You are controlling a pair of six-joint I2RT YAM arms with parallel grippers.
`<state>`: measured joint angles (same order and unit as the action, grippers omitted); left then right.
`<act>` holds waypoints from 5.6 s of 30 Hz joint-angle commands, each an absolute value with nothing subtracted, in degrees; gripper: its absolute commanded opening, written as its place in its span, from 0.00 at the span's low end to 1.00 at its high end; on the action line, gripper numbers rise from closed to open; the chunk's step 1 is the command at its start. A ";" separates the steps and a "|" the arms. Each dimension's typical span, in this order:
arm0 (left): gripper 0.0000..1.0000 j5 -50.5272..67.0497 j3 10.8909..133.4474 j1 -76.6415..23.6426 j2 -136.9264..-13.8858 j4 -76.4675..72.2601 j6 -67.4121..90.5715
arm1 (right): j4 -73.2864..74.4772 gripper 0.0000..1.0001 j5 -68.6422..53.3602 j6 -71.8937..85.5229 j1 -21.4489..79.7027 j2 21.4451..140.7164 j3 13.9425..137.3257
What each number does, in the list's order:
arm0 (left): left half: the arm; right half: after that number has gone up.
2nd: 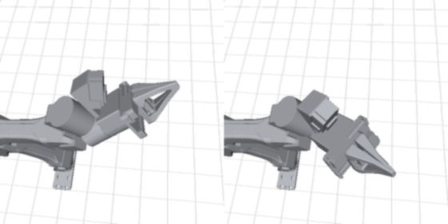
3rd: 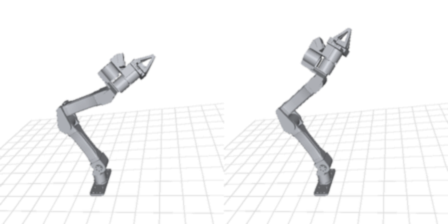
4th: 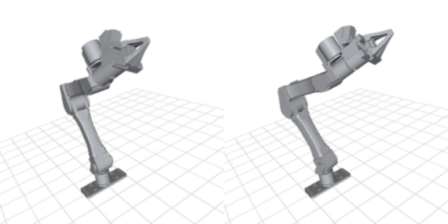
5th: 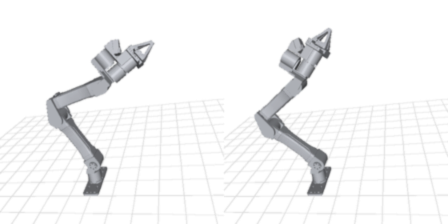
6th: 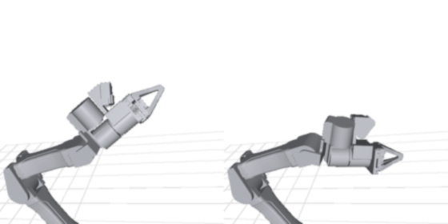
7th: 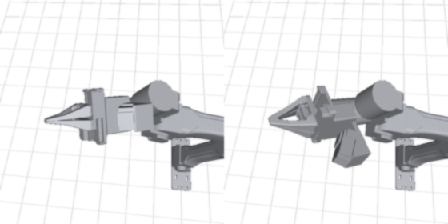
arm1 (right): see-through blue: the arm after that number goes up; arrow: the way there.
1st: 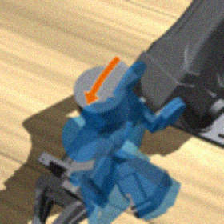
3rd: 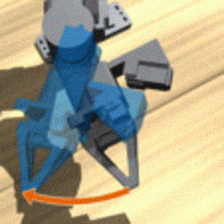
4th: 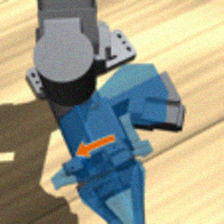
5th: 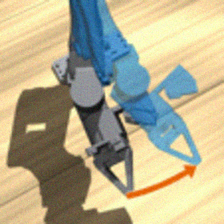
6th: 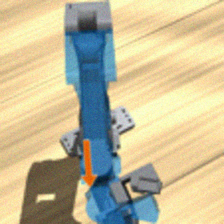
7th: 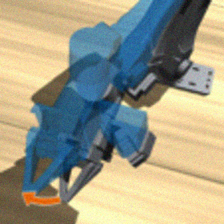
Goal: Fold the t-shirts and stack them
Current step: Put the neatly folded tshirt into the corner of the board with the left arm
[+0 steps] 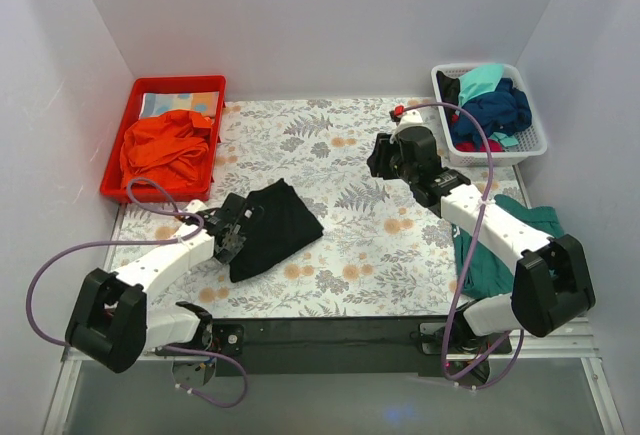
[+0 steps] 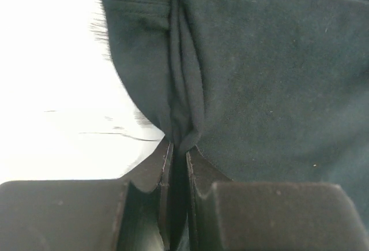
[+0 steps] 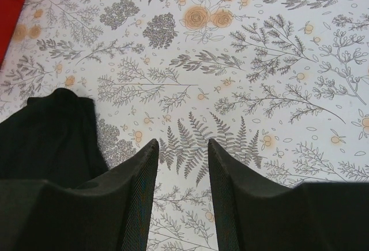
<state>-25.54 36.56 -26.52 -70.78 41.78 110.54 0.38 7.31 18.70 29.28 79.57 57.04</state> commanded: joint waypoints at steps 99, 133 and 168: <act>0.43 -29.35 46.65 -24.52 -54.84 58.26 115.23 | -16.00 0.61 -35.77 14.68 44.73 113.72 69.96; 0.44 -29.18 55.54 -24.52 -49.31 57.57 104.42 | -30.23 0.01 -36.04 28.64 59.13 126.38 68.02; 0.44 -29.45 64.77 -24.52 -49.13 58.36 98.96 | -45.72 0.01 -1.82 40.36 61.00 142.03 89.98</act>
<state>-28.53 62.33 -24.49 -50.09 57.04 100.18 -47.97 -2.07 44.77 62.02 139.44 83.37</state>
